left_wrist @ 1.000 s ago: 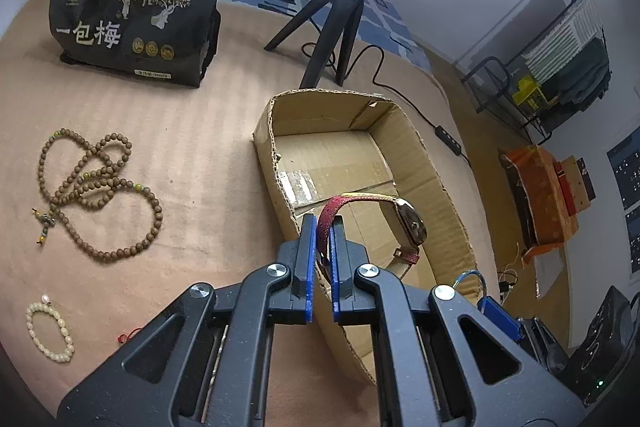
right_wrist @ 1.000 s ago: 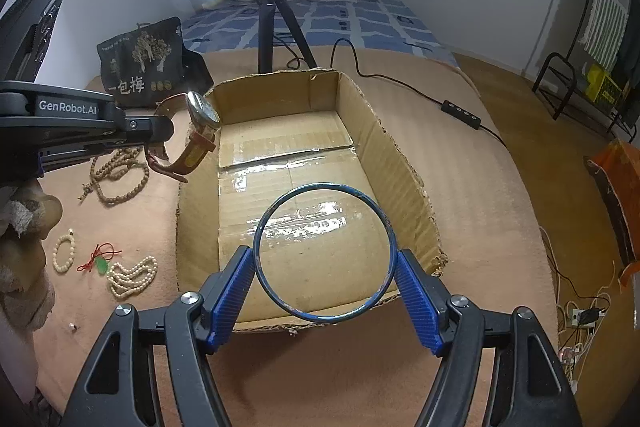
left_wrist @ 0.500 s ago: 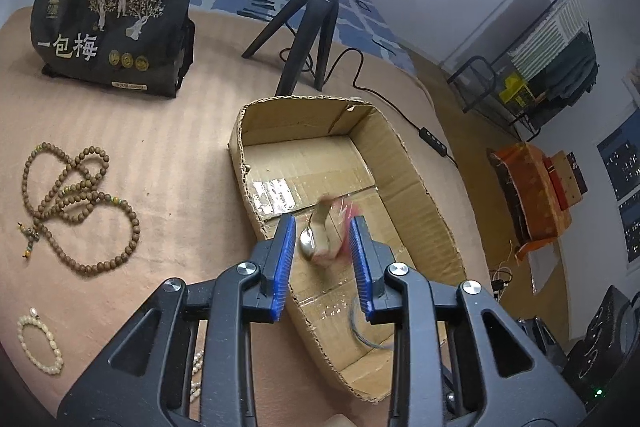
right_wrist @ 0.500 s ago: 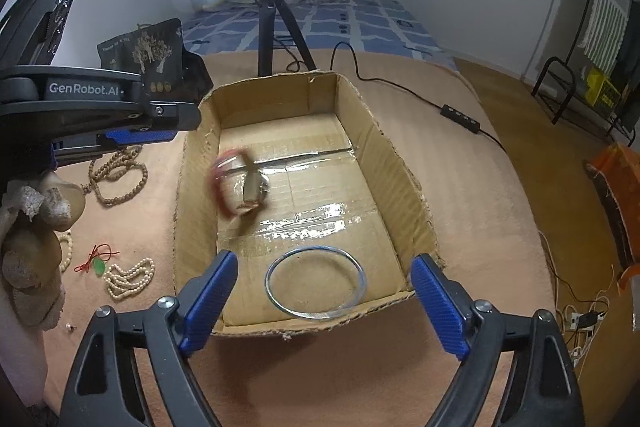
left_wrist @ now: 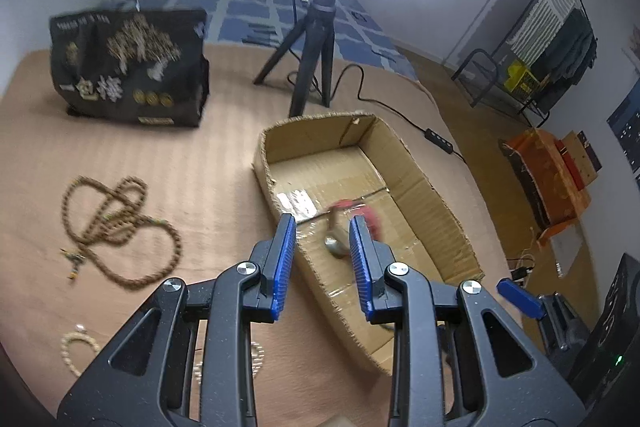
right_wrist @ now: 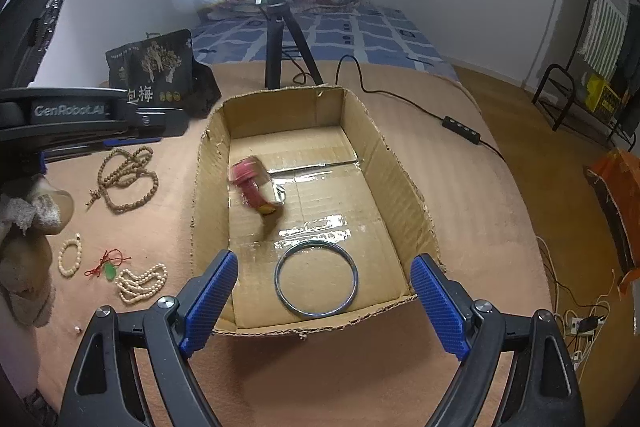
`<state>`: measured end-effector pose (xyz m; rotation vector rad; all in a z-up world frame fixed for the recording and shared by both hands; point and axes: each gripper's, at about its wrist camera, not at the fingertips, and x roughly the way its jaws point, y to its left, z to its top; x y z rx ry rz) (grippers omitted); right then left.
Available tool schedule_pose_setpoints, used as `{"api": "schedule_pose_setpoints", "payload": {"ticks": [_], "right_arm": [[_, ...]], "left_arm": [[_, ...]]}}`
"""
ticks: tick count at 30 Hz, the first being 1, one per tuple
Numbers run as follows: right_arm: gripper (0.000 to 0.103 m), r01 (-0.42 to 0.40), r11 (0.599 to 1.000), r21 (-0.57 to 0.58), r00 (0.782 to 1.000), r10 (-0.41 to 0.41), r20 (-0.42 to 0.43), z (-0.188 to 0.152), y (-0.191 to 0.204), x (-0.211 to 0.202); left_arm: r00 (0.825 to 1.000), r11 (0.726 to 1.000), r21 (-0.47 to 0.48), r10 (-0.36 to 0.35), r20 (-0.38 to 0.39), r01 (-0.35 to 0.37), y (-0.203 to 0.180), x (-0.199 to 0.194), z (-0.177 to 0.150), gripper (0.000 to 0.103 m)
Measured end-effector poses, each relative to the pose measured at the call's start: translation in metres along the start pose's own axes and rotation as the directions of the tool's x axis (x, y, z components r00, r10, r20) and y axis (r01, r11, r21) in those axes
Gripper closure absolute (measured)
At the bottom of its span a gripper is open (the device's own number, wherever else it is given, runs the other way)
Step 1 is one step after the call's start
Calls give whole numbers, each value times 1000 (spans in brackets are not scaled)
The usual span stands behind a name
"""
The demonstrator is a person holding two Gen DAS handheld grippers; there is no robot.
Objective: Organize jewelry
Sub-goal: 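Carry watch and bangle to the cardboard box and open both tools, then grasp the jade bead bracelet with the left tool while the right tool grasps the pearl necklace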
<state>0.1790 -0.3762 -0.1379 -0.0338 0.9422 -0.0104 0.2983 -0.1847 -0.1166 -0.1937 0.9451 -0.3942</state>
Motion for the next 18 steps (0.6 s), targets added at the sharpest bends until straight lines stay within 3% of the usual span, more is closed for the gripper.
{"api": "schedule_pose_setpoints", "payload": {"ticks": [5, 8, 15, 18], "right_arm": [[13, -3, 1000, -3, 1000, 3, 24, 2, 5, -12], [13, -3, 1000, -12, 999, 4, 37, 3, 9, -20], [13, -17, 999, -27, 997, 19, 71, 6, 22, -37], [13, -34, 999, -42, 996, 37, 83, 7, 32, -43]], "left_arm": [[999, 998, 40, 37, 38, -38, 3, -25, 1, 75], [995, 996, 60, 65, 75, -69, 7, -44, 2, 62], [985, 987, 88, 122, 121, -133, 25, -81, 3, 60], [980, 983, 99, 143, 138, -157, 38, -95, -1, 47]]}}
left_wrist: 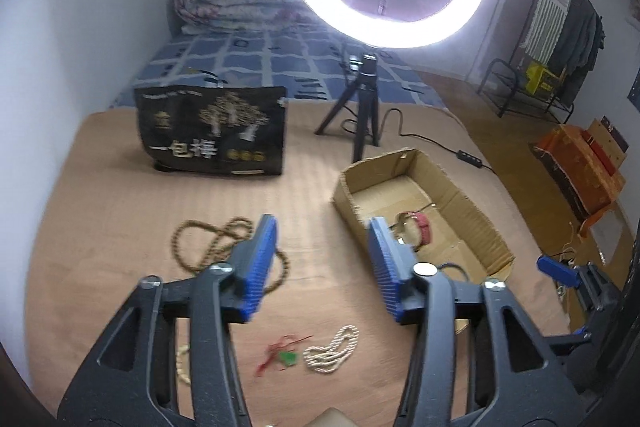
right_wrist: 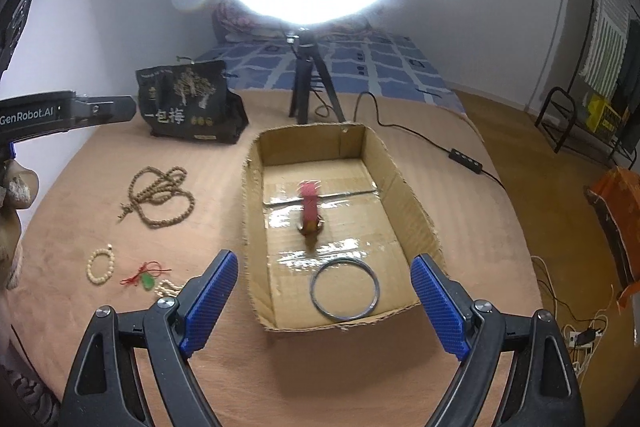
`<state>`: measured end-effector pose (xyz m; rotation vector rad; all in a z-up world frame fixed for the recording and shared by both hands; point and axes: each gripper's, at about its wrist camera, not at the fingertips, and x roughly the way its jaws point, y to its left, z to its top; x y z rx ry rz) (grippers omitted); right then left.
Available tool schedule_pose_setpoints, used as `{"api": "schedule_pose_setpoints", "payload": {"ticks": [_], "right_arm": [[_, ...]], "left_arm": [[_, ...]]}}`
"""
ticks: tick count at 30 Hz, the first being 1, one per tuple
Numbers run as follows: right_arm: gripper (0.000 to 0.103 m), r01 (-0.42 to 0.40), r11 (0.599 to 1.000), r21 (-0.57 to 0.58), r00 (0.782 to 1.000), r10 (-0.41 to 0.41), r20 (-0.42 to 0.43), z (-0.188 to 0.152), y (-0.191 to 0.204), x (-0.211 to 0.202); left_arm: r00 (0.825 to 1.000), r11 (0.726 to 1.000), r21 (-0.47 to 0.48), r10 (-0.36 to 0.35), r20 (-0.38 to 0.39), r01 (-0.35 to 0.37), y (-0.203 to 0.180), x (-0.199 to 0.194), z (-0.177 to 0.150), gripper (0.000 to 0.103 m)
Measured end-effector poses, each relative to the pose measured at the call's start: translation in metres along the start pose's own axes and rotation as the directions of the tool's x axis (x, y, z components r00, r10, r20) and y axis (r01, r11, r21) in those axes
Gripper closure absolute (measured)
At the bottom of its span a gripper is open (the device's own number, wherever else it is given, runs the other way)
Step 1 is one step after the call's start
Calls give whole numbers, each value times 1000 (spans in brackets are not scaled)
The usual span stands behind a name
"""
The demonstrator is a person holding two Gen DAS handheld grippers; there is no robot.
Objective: Organize jewelry
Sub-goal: 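Grasp the jade bead bracelet with the left tool while the right tool grasps the pearl necklace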
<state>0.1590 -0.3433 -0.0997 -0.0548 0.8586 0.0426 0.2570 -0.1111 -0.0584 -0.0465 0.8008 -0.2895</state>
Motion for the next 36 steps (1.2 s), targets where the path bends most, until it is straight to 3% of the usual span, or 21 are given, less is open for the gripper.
{"api": "schedule_pose_setpoints", "payload": {"ticks": [7, 18, 27, 36], "right_arm": [[13, -58, 997, -42, 998, 58, -3, -2, 29, 0], [13, -146, 976, -164, 987, 133, -90, -24, 81, 25], [13, -196, 953, -233, 969, 153, -192, -43, 114, 57], [13, -200, 946, -254, 961, 139, -241, -53, 121, 82]], "left_arm": [[998, 998, 9, 54, -29, -54, 48, -14, -22, 46], [981, 997, -32, 68, -182, -75, 113, 3, -66, 46], [964, 997, -16, 69, -256, -76, 120, 23, -83, 47], [950, 995, -16, 87, -301, -96, 131, 39, -93, 46]]}}
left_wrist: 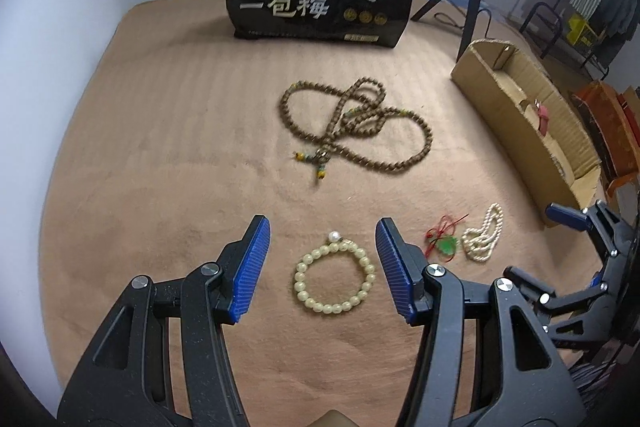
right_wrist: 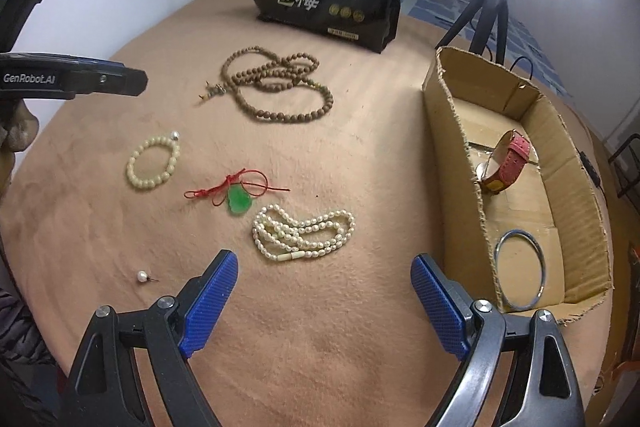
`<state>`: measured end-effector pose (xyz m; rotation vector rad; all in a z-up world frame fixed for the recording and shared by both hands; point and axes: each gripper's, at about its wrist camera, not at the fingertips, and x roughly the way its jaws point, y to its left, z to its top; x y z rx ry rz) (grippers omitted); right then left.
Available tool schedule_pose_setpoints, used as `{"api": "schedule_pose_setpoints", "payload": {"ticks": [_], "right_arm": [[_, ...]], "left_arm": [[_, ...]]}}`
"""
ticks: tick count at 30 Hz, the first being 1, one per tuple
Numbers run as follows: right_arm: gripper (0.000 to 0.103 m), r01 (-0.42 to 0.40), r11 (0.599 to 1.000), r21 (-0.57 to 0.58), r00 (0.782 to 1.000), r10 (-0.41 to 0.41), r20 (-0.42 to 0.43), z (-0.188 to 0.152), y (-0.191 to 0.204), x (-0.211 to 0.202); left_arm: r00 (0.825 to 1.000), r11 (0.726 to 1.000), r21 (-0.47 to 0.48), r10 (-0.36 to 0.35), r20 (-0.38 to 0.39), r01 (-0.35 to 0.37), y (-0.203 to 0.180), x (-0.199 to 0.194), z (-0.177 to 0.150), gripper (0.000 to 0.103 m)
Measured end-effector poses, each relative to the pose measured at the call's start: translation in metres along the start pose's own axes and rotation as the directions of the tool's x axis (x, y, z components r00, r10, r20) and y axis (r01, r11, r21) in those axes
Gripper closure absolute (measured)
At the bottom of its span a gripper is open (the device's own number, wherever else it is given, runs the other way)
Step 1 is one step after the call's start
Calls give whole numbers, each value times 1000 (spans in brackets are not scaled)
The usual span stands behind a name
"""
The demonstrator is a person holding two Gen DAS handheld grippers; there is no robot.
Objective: Organize jewelry
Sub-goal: 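Grasp the jade bead bracelet with the left tool while the right tool grasps the pearl necklace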
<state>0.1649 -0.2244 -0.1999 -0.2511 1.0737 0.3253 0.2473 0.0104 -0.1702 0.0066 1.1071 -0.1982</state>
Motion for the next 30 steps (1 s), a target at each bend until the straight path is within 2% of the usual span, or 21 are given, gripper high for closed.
{"api": "schedule_pose_setpoints", "payload": {"ticks": [7, 13, 20, 26, 30], "right_arm": [[13, -22, 1000, -18, 1000, 22, -18, 5, 4, 13], [10, -36, 998, -45, 999, 35, -26, 8, 11, 21], [10, -40, 998, -39, 998, 38, -42, 14, 13, 33], [7, -31, 998, -51, 995, 26, -97, 16, 15, 54], [5, -35, 999, -39, 994, 30, -106, 18, 12, 58]], "left_arm": [[994, 999, -41, 7, -108, -11, 20, 30, -18, 46], [985, 998, -63, 1, -171, -12, 29, 48, -30, 47], [983, 999, -35, 26, -180, -33, 25, 55, -35, 47], [984, 999, -18, 42, -170, -46, 23, 57, -37, 47], [984, 997, -5, 71, -166, -73, 18, 61, -34, 56]]}}
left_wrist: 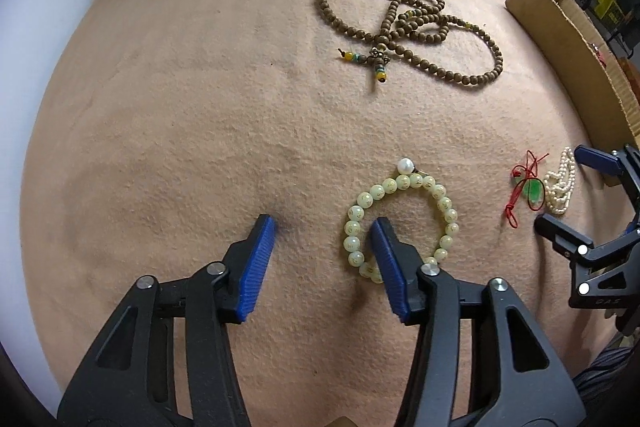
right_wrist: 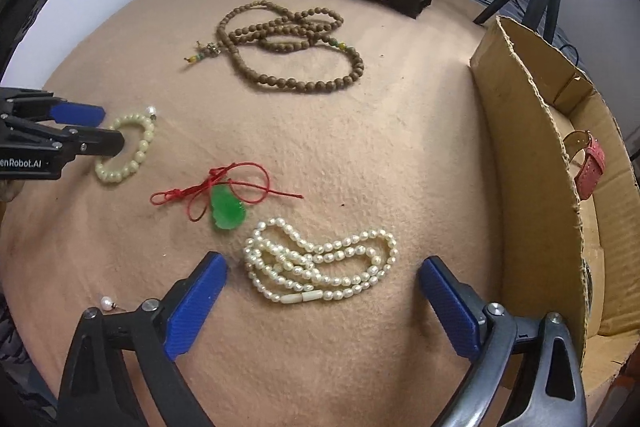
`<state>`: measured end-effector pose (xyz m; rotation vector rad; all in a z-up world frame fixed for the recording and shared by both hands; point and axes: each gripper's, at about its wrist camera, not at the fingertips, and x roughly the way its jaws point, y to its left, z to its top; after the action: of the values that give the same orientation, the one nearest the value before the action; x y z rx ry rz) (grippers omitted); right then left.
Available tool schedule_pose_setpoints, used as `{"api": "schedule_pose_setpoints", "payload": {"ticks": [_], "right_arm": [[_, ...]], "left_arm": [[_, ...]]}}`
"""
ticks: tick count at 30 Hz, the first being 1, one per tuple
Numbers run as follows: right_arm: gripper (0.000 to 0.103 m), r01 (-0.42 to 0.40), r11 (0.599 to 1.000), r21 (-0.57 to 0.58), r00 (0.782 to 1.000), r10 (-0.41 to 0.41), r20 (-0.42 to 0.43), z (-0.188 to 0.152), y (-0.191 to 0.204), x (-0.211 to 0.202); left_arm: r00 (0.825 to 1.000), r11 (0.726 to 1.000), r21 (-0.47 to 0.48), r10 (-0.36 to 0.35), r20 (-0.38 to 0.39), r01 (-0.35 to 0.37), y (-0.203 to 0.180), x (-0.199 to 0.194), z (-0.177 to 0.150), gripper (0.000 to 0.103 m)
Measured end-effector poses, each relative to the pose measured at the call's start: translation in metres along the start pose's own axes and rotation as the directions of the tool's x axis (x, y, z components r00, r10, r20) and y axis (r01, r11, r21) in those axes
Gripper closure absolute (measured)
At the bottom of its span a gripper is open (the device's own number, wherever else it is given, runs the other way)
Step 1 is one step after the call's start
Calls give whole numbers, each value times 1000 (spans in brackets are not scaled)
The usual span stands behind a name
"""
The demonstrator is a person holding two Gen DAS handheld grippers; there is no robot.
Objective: Organize jewelry
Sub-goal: 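Grasp the jade bead bracelet with the left tool while the right tool grasps the pearl necklace, then carry bracelet and necklace into the cardboard box and release both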
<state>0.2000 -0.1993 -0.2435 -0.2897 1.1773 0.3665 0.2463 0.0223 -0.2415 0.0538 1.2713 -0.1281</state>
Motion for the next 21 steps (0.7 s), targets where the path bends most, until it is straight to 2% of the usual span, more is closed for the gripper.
{"api": "schedule_pose_setpoints", "payload": {"ticks": [1, 4, 7, 9, 10, 12, 15, 18, 21], "right_arm": [[6, -5, 1000, 0, 1000, 5, -3, 0, 0, 0], [15, -27, 1000, 3, 1000, 27, -7, 0, 0, -1], [27, -46, 999, -6, 999, 46, -7, -1, -1, -4], [41, -56, 998, -5, 998, 56, -9, -2, -2, -7], [47, -62, 998, -1, 998, 62, -8, -2, -3, -8], [65, -66, 998, 10, 998, 66, -8, -2, -6, -9], [81, -66, 998, 15, 998, 66, -6, -3, -9, -11], [90, -60, 998, 9, 998, 60, -3, -4, -8, -14], [94, -68, 998, 17, 998, 68, 8, -4, -8, -18]], "left_arm": [[1000, 1000, 1, 7, 2, -7, 0, 0, 0, 58], [1000, 1000, 2, 11, 4, -11, 1, -1, 0, 70], [1000, 1000, 7, 26, 9, -26, 0, -1, 1, 84], [999, 999, 10, 31, 12, -31, 0, -2, 1, 94], [999, 999, 11, 34, 13, -34, -1, -2, 1, 96], [999, 999, 12, 42, 18, -43, -3, -2, 0, 97], [999, 999, 6, 45, 20, -45, -6, -3, 0, 98], [999, 999, -6, 33, 24, -33, -4, -9, -4, 98], [999, 1000, -17, 21, 40, -20, -5, -18, -6, 98]]}}
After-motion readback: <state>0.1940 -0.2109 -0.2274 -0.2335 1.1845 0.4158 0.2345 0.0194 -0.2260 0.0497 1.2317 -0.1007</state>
